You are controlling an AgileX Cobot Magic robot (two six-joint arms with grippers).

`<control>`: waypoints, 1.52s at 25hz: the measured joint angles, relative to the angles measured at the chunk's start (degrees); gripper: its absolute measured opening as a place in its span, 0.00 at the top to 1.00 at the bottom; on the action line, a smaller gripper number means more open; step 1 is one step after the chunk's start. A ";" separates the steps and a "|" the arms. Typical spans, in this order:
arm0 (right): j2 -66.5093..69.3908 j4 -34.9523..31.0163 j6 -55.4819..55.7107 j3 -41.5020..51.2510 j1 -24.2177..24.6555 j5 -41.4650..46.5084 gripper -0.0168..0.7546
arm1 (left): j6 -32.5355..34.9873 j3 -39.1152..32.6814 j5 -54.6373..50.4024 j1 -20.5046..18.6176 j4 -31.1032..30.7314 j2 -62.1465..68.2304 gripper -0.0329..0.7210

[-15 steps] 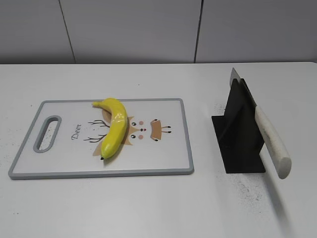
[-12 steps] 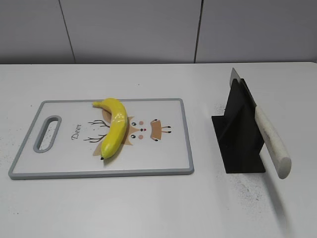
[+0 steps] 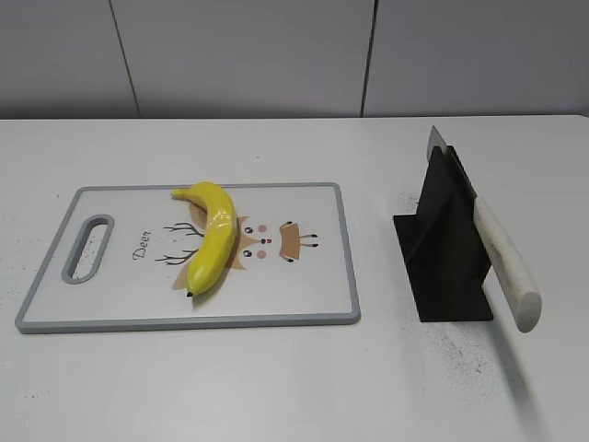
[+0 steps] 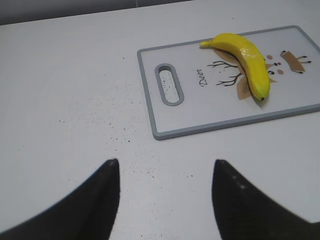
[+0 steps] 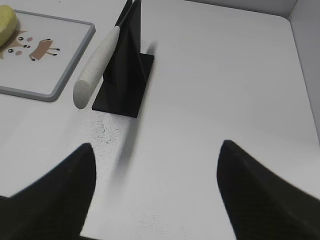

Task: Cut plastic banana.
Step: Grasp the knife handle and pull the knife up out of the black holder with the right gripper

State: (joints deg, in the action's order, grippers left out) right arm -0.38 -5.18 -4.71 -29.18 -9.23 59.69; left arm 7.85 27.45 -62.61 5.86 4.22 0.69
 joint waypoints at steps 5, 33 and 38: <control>0.00 0.00 0.00 0.00 0.00 -0.06 0.24 | -0.04 0.00 0.00 0.00 0.00 0.00 0.21; 11.79 1.10 0.54 -0.72 0.00 -0.55 0.28 | -0.05 0.00 0.00 0.00 0.00 0.00 0.21; 21.46 0.94 3.87 -4.24 0.00 -1.18 0.30 | 0.04 0.00 0.00 0.00 0.00 0.00 0.21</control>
State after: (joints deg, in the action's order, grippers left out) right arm 21.08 -4.25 -0.84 -33.43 -9.23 58.51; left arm 7.88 27.45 -62.61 5.86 4.22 0.69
